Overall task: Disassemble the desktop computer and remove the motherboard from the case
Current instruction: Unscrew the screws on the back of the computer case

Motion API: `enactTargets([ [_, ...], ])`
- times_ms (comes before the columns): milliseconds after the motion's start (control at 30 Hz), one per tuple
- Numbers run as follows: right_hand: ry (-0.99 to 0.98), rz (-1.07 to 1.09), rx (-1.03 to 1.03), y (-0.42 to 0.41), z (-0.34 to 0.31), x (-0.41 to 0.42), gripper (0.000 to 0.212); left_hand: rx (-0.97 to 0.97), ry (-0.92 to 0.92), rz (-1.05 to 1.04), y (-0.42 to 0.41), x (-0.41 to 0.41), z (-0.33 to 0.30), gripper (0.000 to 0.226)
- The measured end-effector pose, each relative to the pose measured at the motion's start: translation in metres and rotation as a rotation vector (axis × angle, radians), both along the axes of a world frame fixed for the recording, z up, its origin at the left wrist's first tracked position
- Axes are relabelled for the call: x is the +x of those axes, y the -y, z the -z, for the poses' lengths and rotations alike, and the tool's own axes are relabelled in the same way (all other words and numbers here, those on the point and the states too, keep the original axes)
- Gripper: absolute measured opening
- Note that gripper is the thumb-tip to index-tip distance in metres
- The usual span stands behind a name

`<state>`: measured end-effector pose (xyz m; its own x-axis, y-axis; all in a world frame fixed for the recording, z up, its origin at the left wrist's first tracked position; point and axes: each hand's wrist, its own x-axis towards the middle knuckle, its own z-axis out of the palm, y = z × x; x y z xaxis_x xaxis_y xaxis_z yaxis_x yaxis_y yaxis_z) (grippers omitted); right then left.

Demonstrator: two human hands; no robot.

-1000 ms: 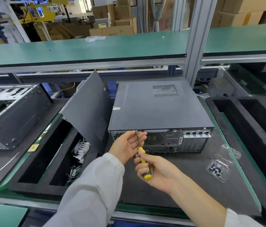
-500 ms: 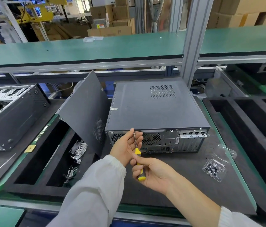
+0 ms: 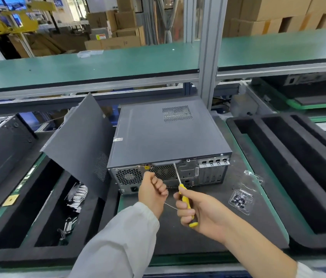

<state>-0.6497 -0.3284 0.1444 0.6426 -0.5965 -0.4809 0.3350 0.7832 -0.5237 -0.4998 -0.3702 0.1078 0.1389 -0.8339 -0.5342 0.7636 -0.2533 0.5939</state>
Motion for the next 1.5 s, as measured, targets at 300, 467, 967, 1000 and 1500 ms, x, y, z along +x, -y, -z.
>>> enactTargets([
  [300, -0.063, 0.237, -0.024, 0.006, -0.018, -0.063, 0.016, 0.0, 0.089, 0.555, 0.021, -0.096, -0.026, 0.026],
  [467, -0.065, 0.307, 0.04, 0.006, -0.022, -0.086, 0.021, -0.024, 0.068, 0.471, 0.045, -0.125, -0.029, 0.03],
  [967, -0.103, 0.33, 0.052, 0.022, -0.015, -0.098, 0.023, -0.028, 0.103, 0.417, 0.057, -0.129, -0.018, 0.04],
  [1000, -0.109, 0.325, 0.051, 0.023, -0.015, -0.098, 0.023, -0.031, 0.104, 0.418, 0.057, -0.128, -0.018, 0.04],
  [1500, -0.156, 0.291, 0.033, 0.024, -0.007, -0.101, 0.025, -0.057, 0.101, 0.393, 0.055, -0.131, -0.015, 0.04],
])
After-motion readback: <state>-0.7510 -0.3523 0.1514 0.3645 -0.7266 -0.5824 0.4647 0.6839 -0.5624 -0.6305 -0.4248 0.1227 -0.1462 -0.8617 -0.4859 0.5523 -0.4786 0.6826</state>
